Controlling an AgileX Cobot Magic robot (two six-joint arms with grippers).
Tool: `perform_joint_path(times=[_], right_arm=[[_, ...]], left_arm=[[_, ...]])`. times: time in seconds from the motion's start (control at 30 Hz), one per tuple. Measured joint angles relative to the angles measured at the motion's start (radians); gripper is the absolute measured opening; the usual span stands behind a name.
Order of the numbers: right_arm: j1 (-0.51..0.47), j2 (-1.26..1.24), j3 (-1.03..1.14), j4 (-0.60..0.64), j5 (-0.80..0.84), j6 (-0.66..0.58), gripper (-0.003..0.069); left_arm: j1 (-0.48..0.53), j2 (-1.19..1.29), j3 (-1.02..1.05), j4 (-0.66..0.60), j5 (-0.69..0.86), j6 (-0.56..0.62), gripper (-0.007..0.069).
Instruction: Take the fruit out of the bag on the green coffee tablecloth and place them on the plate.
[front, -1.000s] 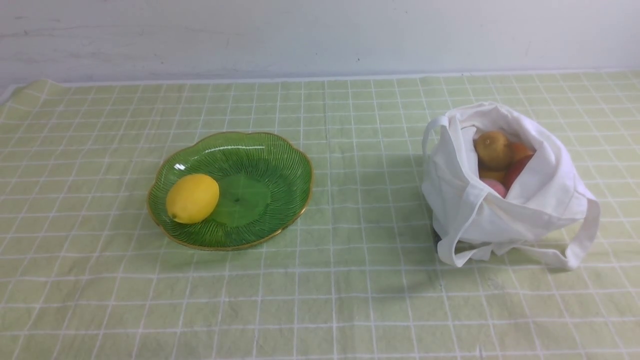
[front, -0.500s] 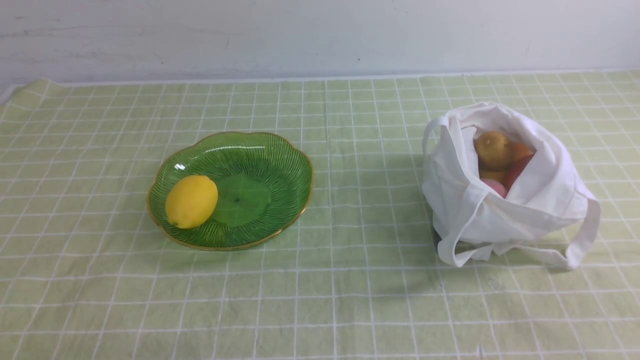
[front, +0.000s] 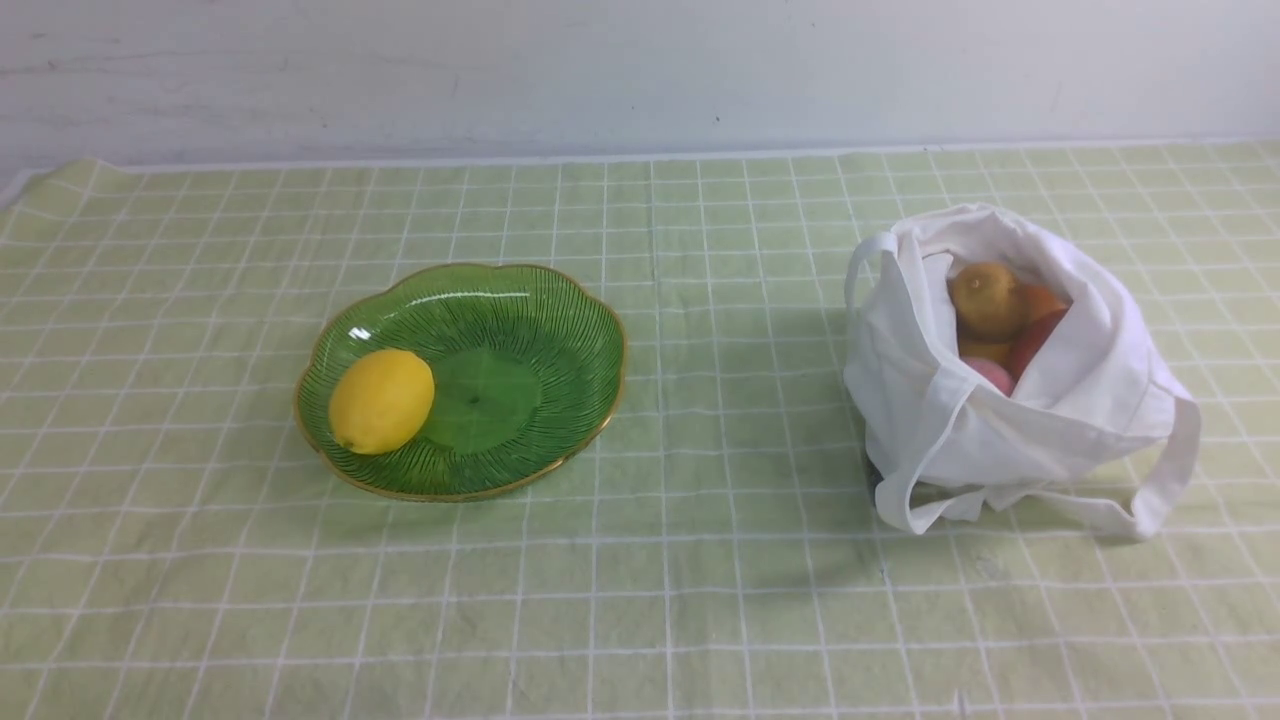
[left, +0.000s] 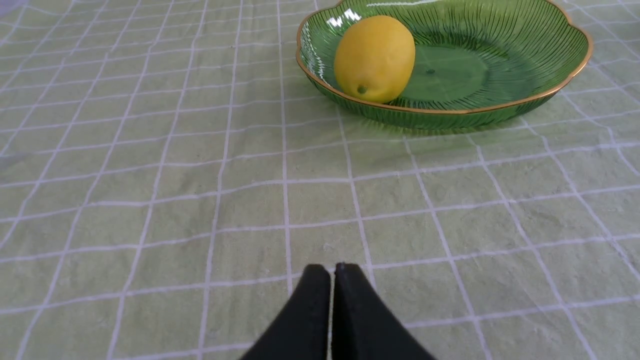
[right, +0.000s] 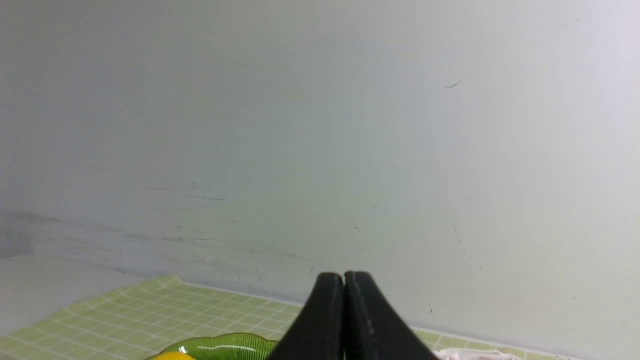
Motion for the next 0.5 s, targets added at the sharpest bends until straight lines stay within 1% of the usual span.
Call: perform_joint_path(times=[0.1, 0.17, 0.2, 0.23, 0.27, 0.3, 0.33, 0.37, 0.5], right_arm=[[0.000, 0.000, 0.000, 0.003, 0.000, 0.000, -0.0014], [0.000, 0.000, 0.000, 0.058, 0.000, -0.018, -0.0014], [0.000, 0.000, 0.000, 0.065, 0.000, -0.023, -0.0014], [0.000, 0.000, 0.000, 0.095, 0.000, -0.044, -0.0014], [0.000, 0.000, 0.000, 0.167, 0.000, -0.107, -0.0014], [0.000, 0.000, 0.000, 0.210, 0.000, -0.150, -0.0014], [0.000, 0.000, 0.000, 0.210, 0.000, -0.159, -0.0014], [0.000, 0.000, 0.000, 0.280, 0.000, -0.226, -0.0014], [0.000, 0.000, 0.000, 0.342, 0.000, -0.285, -0.0014]], left_arm=[[0.000, 0.000, 0.000, 0.000, 0.000, 0.000, -0.0008], [0.000, 0.000, 0.000, 0.000, 0.000, 0.000, -0.0008], [0.000, 0.000, 0.000, 0.000, 0.000, 0.000, -0.0008], [0.000, 0.000, 0.000, 0.000, 0.000, 0.000, -0.0008], [0.000, 0.000, 0.000, 0.000, 0.000, 0.000, -0.0008], [0.000, 0.000, 0.000, 0.000, 0.000, 0.000, -0.0008], [0.000, 0.000, 0.000, 0.000, 0.000, 0.000, -0.0008], [0.000, 0.000, 0.000, 0.000, 0.000, 0.000, -0.0008], [0.000, 0.000, 0.000, 0.000, 0.000, 0.000, -0.0008]])
